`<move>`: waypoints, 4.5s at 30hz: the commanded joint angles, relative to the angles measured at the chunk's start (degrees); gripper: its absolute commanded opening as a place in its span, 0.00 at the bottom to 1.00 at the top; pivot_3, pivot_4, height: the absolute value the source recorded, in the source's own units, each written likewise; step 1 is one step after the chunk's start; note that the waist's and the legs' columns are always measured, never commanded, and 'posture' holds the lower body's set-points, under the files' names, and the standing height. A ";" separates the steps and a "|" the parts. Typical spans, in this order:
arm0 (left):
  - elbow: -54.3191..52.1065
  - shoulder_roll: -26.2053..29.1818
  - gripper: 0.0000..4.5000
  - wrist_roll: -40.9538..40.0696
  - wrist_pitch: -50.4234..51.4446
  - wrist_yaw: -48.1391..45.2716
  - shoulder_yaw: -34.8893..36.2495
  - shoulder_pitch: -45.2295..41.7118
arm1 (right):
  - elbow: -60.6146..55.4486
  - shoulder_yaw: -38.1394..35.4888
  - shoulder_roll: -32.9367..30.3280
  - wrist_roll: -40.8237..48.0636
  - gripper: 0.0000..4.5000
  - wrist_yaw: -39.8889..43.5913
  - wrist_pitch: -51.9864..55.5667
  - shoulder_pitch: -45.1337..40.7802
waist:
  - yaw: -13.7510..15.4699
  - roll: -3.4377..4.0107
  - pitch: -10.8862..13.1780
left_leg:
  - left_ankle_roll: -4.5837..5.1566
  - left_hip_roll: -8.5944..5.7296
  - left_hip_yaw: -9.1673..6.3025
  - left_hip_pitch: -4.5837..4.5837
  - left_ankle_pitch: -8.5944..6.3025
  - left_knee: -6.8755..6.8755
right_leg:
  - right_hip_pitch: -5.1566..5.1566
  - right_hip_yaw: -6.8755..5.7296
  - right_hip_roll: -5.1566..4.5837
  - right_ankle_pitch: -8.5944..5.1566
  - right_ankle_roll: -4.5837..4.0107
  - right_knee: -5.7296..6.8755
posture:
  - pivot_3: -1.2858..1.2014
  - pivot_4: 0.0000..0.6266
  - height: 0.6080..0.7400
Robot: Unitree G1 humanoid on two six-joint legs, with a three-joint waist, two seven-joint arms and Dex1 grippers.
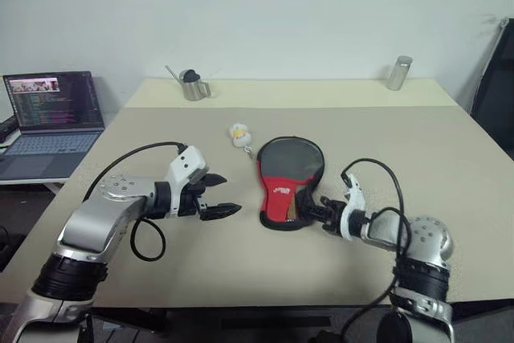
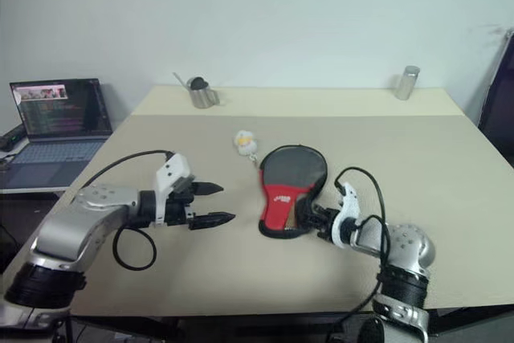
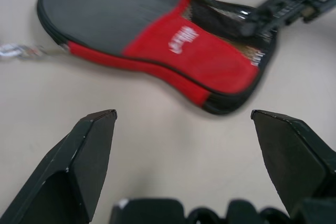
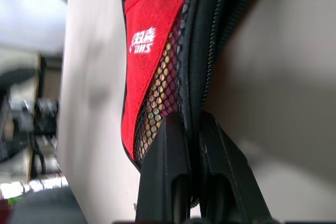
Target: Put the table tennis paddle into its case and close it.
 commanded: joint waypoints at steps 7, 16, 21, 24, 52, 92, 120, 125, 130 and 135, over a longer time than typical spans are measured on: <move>3.85 -1.47 1.00 2.01 -3.28 -2.77 -2.50 -4.27 | -9.48 6.66 -12.07 17.72 0.01 1.87 2.63 11.84 | 0.13 0.00 0.00 | 0.09 -0.10 -0.03 -0.03 -0.08 0.01 | 0.12 -0.03 -0.08 -0.02 0.06 -0.27 | 0.52 0.24 1.00; 6.23 -2.83 1.00 3.45 -4.70 -4.25 -3.55 -6.26 | -12.84 9.23 -18.07 25.58 0.01 0.58 2.63 17.09 | -0.11 -0.01 0.00 | 0.11 -0.08 -0.04 -0.02 -0.09 0.02 | 0.17 -0.05 -0.08 -0.03 0.07 -0.28 | 0.52 0.24 1.00; 7.03 -3.39 1.00 4.23 -5.26 -4.47 -3.61 -6.79 | -13.48 9.58 -18.75 27.53 0.01 -0.14 2.45 18.91 | 0.07 -0.01 0.00 | 0.11 -0.09 -0.06 -0.02 -0.09 0.04 | 0.18 -0.07 -0.08 -0.03 0.07 -0.29 | 0.52 0.24 1.00; 7.17 -3.63 1.00 4.41 -5.36 -4.52 -3.51 -6.98 | -13.86 9.66 -18.92 29.90 0.01 -1.20 1.52 18.90 | 0.05 -0.01 0.00 | 0.11 -0.09 -0.05 -0.02 -0.09 0.06 | 0.19 -0.06 -0.08 -0.02 0.08 -0.28 | 0.52 0.24 1.00; 11.33 -5.02 1.00 7.16 -8.61 -4.88 -2.84 -9.16 | -20.91 14.10 -42.66 28.44 0.80 17.34 -16.18 20.13 | 0.21 -0.06 0.02 | 0.14 -0.11 0.00 0.00 -0.09 0.24 | 0.22 -0.07 -0.08 -0.01 0.13 -0.05 | 0.52 0.24 1.00; 46.79 -28.16 1.00 24.59 -2.98 28.95 -5.14 -27.39 | 3.21 43.11 -13.34 -35.86 0.99 21.48 -47.21 -0.78 | -0.16 -0.45 -0.15 | -0.03 -0.43 0.11 -0.75 0.01 1.21 | -0.87 0.04 -0.20 0.09 0.26 1.26 | 0.52 0.24 1.00; 77.07 -34.46 0.07 36.08 -33.24 42.01 -8.93 -41.88 | 0.91 47.05 -13.19 -38.34 1.00 27.23 -42.12 -0.10 | 0.04 -0.46 -0.73 | -0.09 -0.41 -0.04 0.12 0.03 1.11 | 0.10 -0.08 -0.19 0.08 0.28 1.11 | 0.52 0.24 1.00; 81.96 -37.29 0.07 41.37 -39.20 43.39 -12.68 -44.73 | 0.32 48.71 -13.49 -38.76 1.00 28.96 -42.00 -0.35 | -0.09 -0.46 -0.73 | -0.09 -0.41 -0.01 0.11 0.03 1.08 | 0.10 -0.07 -0.18 0.07 0.29 1.03 | 0.52 0.24 1.00; 84.22 -39.39 0.07 45.59 -40.19 46.45 -15.01 -46.70 | -1.22 49.66 -13.84 -38.76 1.00 30.23 -40.88 0.15 | -0.06 -0.48 -0.72 | -0.07 -0.41 -0.01 0.10 0.02 1.07 | 0.10 -0.08 -0.17 0.06 0.31 1.02 | 0.52 0.24 1.00; 85.39 -40.86 0.07 51.44 -39.27 53.75 -18.72 -47.94 | -4.30 50.01 -14.44 -38.20 1.00 30.89 -38.40 1.72 | -0.01 -0.48 -0.71 | -0.07 -0.42 -0.03 0.09 0.02 1.06 | 0.10 -0.09 -0.17 0.05 0.33 1.01 | 0.52 0.24 1.00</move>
